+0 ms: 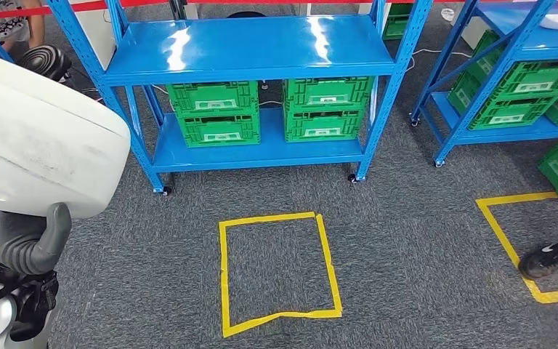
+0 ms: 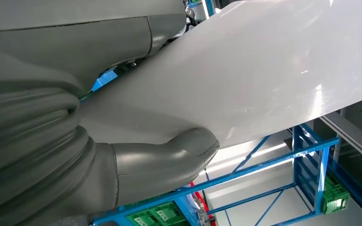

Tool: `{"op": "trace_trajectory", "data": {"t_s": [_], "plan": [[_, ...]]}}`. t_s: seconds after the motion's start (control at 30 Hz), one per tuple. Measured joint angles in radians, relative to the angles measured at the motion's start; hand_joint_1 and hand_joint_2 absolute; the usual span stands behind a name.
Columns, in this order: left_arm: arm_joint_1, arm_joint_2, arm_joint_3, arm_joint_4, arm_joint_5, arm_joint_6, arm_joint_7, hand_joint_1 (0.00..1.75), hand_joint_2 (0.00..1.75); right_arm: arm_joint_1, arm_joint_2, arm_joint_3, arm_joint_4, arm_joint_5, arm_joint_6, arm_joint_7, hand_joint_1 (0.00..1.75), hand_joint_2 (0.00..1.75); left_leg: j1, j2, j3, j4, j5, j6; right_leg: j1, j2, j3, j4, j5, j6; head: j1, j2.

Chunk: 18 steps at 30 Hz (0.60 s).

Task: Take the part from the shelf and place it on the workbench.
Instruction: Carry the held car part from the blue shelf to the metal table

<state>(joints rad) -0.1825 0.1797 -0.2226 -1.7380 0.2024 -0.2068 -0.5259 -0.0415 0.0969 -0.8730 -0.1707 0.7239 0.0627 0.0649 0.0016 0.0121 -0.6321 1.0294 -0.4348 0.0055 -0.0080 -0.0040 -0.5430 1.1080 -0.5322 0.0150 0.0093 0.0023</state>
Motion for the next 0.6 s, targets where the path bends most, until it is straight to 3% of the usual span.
{"op": "trace_trajectory", "data": {"t_s": [0.07,0.13,0.17,0.2,0.23,0.3,0.33,0.37,0.4,0.47,0.53,0.6], "plan": [[-0.002,-0.002,0.003,0.002,-0.001,0.0,-0.002,1.75,1.75,-0.002,0.0,-0.002,0.0,-0.001,0.001,-0.002,0.0,0.0,-0.001,0.001,-0.009,0.004,0.016,-0.013,0.005,0.002,0.054,-0.088,-0.027,-0.013,0.0,0.0],[-0.003,-0.005,0.004,0.006,-0.005,0.0,-0.005,1.75,1.75,-0.002,0.0,-0.009,0.0,-0.009,0.002,-0.013,0.0,0.0,0.002,0.002,-0.013,0.0,0.032,-0.026,0.007,0.001,0.046,-0.099,-0.016,-0.028,0.001,0.0],[-0.004,-0.006,0.006,0.009,-0.007,0.0,-0.007,1.75,1.75,-0.003,0.0,-0.014,0.0,-0.015,0.001,-0.019,0.0,0.0,0.003,0.0,-0.019,0.005,0.023,-0.031,0.005,0.0,0.037,-0.101,-0.004,-0.037,0.001,0.0],[-0.005,-0.007,0.008,0.011,-0.009,0.0,-0.008,1.75,1.75,-0.003,0.001,-0.018,0.0,-0.021,0.001,-0.026,0.0,0.0,0.004,-0.003,-0.029,0.026,-0.005,-0.037,0.004,-0.003,0.026,-0.104,0.008,-0.045,0.0,0.0],[-0.006,-0.007,0.012,0.014,-0.01,0.0,-0.008,1.75,1.75,-0.004,0.001,-0.022,0.0,-0.024,0.0,-0.031,0.0,0.0,0.006,-0.005,-0.042,0.068,-0.051,-0.041,0.003,-0.005,0.012,-0.106,0.02,-0.051,-0.001,0.0],[-0.007,-0.008,0.017,0.02,-0.011,0.0,-0.008,1.75,1.75,-0.004,0.001,-0.028,0.0,-0.028,-0.001,-0.035,0.0,0.0,0.008,-0.007,-0.067,0.188,-0.145,-0.048,0.004,-0.006,-0.018,-0.105,0.044,-0.056,-0.003,0.0],[-0.007,-0.008,0.018,0.023,-0.011,0.0,-0.008,1.75,1.75,-0.004,0.001,-0.03,0.0,-0.027,-0.001,-0.035,0.0,0.0,0.008,-0.007,-0.072,0.24,-0.166,-0.05,0.006,-0.006,-0.033,-0.104,0.057,-0.056,-0.003,0.0],[-0.007,-0.009,0.019,0.026,-0.011,0.0,-0.007,1.75,1.75,-0.004,0.001,-0.032,0.0,-0.025,0.0,-0.033,0.0,0.0,0.008,-0.007,-0.066,0.269,-0.164,-0.05,0.007,-0.007,-0.048,-0.103,0.068,-0.055,-0.003,0.0],[-0.006,-0.01,0.02,0.029,-0.011,0.001,-0.007,1.75,1.75,-0.004,0.001,-0.034,0.0,-0.022,0.002,-0.032,0.0,0.0,0.008,-0.007,-0.044,0.264,-0.141,-0.049,0.009,-0.007,-0.063,-0.101,0.08,-0.054,-0.003,0.0],[-0.002,-0.01,0.023,0.034,-0.011,0.004,-0.008,1.75,1.75,-0.004,0.002,-0.036,0.0,-0.02,0.007,-0.031,0.0,0.0,0.006,-0.008,0.045,0.158,-0.094,-0.038,0.01,-0.007,-0.09,-0.1,0.103,-0.051,-0.003,0.0],[0.003,-0.011,0.03,0.036,-0.011,0.009,-0.015,1.75,1.75,-0.004,0.005,-0.039,0.0,-0.022,0.007,-0.032,0.0,0.0,-0.001,-0.011,0.146,0.012,-0.101,-0.025,0.012,-0.006,-0.106,-0.101,0.124,-0.043,-0.003,0.0],[0.009,-0.012,0.036,0.037,-0.011,0.011,-0.02,1.75,1.75,-0.003,0.007,-0.041,0.0,-0.024,0.004,-0.025,0.0,0.0,-0.009,-0.012,0.179,-0.055,-0.119,-0.016,0.009,-0.007,-0.111,-0.106,0.144,-0.032,-0.003,0.0]]}}
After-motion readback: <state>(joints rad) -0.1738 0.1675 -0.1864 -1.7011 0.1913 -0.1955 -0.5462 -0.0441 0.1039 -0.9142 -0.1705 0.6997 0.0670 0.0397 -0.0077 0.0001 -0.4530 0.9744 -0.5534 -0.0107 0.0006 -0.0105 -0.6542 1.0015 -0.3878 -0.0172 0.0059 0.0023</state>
